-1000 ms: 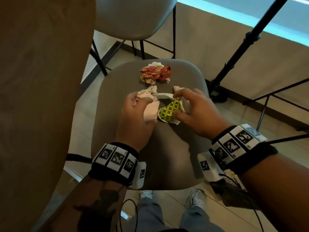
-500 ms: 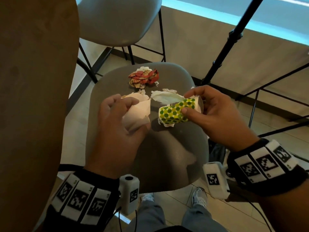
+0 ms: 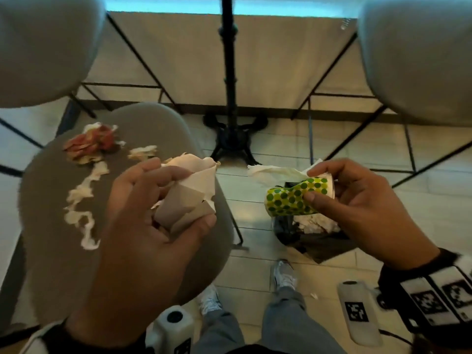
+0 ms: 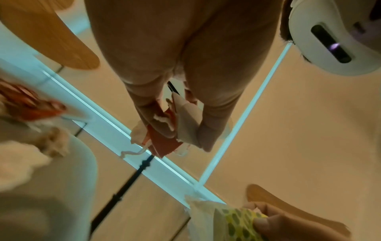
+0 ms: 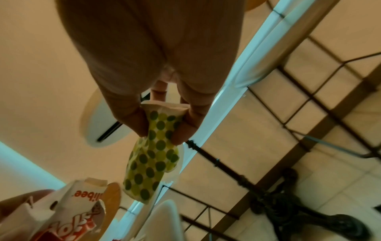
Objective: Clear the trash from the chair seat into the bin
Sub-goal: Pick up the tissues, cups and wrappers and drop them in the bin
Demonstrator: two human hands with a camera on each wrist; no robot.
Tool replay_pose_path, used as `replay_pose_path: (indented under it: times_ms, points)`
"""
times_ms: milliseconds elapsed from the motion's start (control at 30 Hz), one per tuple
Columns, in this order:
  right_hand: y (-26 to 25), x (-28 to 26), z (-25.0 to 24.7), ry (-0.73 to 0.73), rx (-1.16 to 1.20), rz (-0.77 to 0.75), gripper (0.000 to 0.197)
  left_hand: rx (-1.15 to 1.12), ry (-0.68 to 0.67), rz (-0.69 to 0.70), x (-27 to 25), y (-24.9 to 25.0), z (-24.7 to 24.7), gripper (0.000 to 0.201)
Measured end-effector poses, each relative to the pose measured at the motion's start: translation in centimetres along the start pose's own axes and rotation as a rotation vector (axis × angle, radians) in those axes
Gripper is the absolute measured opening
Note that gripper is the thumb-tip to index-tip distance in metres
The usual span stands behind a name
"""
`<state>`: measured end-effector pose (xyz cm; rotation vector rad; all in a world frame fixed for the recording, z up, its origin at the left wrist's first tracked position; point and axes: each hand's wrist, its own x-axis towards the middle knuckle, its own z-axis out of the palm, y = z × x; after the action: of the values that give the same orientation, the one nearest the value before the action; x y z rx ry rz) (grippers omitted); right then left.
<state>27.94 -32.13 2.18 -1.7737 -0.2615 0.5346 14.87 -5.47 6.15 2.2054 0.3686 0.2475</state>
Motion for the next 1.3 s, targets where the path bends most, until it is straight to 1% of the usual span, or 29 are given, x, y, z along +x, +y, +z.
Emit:
replay_pose_path:
  times_ms: [100,233,300,333,367,400,433,467,500,600,667,733,767,800,833,867,900,933,967,1033,1133,1200,1267,1300]
  points:
    - [3.8,-1.4,-5.1,0.131,0.05,0.095,0.031,-0.024,-0.13,0.073,1.7,2.3,5.9,0.064]
    - [10.7,-2.5,-11.8,0.302,0.025,0.202,0.025,-0.067,-0.313,0.103,4.2,4.2,15.6,0.062]
    - [15.4,-3.0,-15.1,0.372,0.016,0.252,0.023,-0.058,-0.396,0.104,5.4,4.1,21.6,0.059]
    - [17.5,-3.0,-15.9,0.396,-0.01,0.282,0.023,-0.04,-0.433,0.1,5.9,3.6,23.9,0.056]
    - [19.9,-2.9,-17.2,0.421,-0.042,0.322,0.022,-0.02,-0.483,0.09,6.4,3.1,27.3,0.055]
    - [23.7,-2.8,-19.2,0.45,-0.063,0.383,0.023,-0.006,-0.558,0.06,6.7,2.1,32.5,0.055]
    - [25.5,-2.3,-19.7,0.473,-0.074,0.41,0.026,0.012,-0.589,0.028,6.9,1.2,34.6,0.055]
    - [26.6,-1.8,-19.6,0.494,-0.088,0.437,0.027,0.019,-0.598,-0.012,7.2,0.5,35.7,0.055]
    - [28.1,-1.3,-19.8,0.509,-0.087,0.463,0.026,0.012,-0.621,-0.072,7.4,-0.5,37.2,0.056]
    - [34.6,0.9,-20.9,0.523,-0.035,0.586,0.019,0.058,-0.712,-0.205,7.8,-4.7,44.4,0.059]
    - [39.1,2.6,-20.7,0.541,0.018,0.666,0.016,0.129,-0.764,-0.24,8.2,-7.4,48.2,0.062]
    - [42.3,4.2,-20.3,0.587,0.064,0.723,0.018,0.229,-0.818,-0.221,8.3,-9.7,50.9,0.076]
    - [43.6,4.8,-20.1,0.581,0.094,0.763,0.026,0.274,-0.852,-0.218,8.3,-10.7,51.8,0.088]
    - [44.4,5.3,-19.8,0.543,0.136,0.823,0.047,0.311,-0.884,-0.224,8.4,-11.4,52.4,0.099]
    - [45.3,5.5,-19.5,0.497,0.181,0.883,0.075,0.342,-0.904,-0.235,8.4,-11.9,52.7,0.109]
    - [45.6,5.5,-19.2,0.461,0.216,0.936,0.097,0.361,-0.912,-0.241,8.3,-12.3,52.8,0.115]
    - [45.8,5.5,-18.9,0.435,0.219,0.967,0.111,0.371,-0.916,-0.247,8.1,-12.6,52.6,0.119]
    - [45.9,5.3,-18.7,0.41,0.195,0.979,0.12,0.373,-0.916,-0.255,7.9,-12.8,52.0,0.122]
    - [46.0,4.9,-18.5,0.379,0.158,0.981,0.125,0.375,-0.91,-0.267,7.6,-13.0,51.3,0.124]
    - [45.1,4.2,-18.1,0.341,0.076,0.996,0.121,0.393,-0.894,-0.305,7.4,-13.0,49.5,0.125]
    - [41.0,3.6,-16.9,0.31,-0.045,0.997,0.111,0.431,-0.877,-0.366,7.4,-12.2,45.7,0.118]
    - [37.1,3.8,-15.7,0.306,-0.117,0.923,0.094,0.425,-0.851,-0.374,7.4,-10.9,42.3,0.113]
    - [32.5,4.3,-14.3,0.304,-0.142,0.826,0.076,0.391,-0.804,-0.34,7.1,-9.1,38.2,0.108]
    - [30.2,4.7,-13.4,0.285,-0.166,0.781,0.071,0.367,-0.773,-0.316,6.8,-8.1,35.8,0.106]
